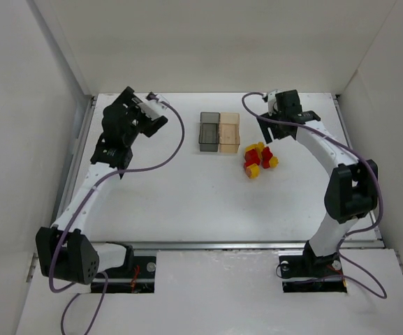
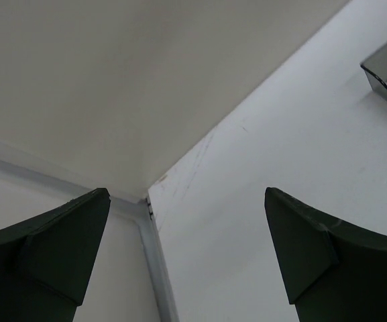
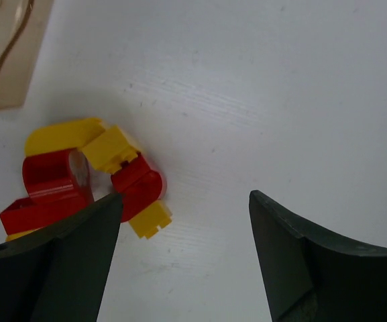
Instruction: Sort the legos into containers by color
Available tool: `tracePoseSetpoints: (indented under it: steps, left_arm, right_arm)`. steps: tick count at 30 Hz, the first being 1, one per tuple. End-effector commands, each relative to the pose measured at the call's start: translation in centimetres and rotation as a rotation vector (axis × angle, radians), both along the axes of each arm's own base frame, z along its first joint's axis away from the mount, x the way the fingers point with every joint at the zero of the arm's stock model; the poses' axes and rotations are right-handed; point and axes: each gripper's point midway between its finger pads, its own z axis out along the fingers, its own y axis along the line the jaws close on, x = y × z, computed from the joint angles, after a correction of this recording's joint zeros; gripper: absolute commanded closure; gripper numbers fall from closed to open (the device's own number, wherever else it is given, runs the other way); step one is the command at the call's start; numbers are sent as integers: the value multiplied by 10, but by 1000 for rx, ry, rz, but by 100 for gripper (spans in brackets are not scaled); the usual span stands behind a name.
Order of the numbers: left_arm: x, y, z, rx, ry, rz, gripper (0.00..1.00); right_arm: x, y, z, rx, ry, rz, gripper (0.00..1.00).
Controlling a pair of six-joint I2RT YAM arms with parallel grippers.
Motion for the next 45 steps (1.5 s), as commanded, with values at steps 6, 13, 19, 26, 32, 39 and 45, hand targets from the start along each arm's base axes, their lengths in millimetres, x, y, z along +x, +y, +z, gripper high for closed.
tracePoseSetpoints:
  steps: [6, 13, 19, 26, 32, 39, 45]
  left_arm:
    - [-3, -14, -13, -202, 138, 49, 0]
    - [-11, -19, -25, -190, 159, 23, 0]
    - [-17, -14, -24, -199, 150, 52, 0]
    - [-21, -16, -29, -206, 161, 45, 0]
    - [-25, -15, -27, -229, 158, 47, 0]
    - [-27, -22, -32, -242, 176, 14, 0]
    - [-37, -50, -34, -204, 204, -143, 0]
  right_arm:
    - [-39, 11, -62, 50, 248, 42, 24]
    - [-43, 19, -91, 98, 308, 84, 22]
    - [-36, 16, -99, 109, 308, 35, 22]
    - [-19, 9, -112, 95, 307, -13, 22]
    - [-16, 4, -117, 90, 301, -27, 45]
    - [-18, 6, -104, 117, 273, -34, 85]
    - [-8, -1, -64, 106, 155, -66, 100]
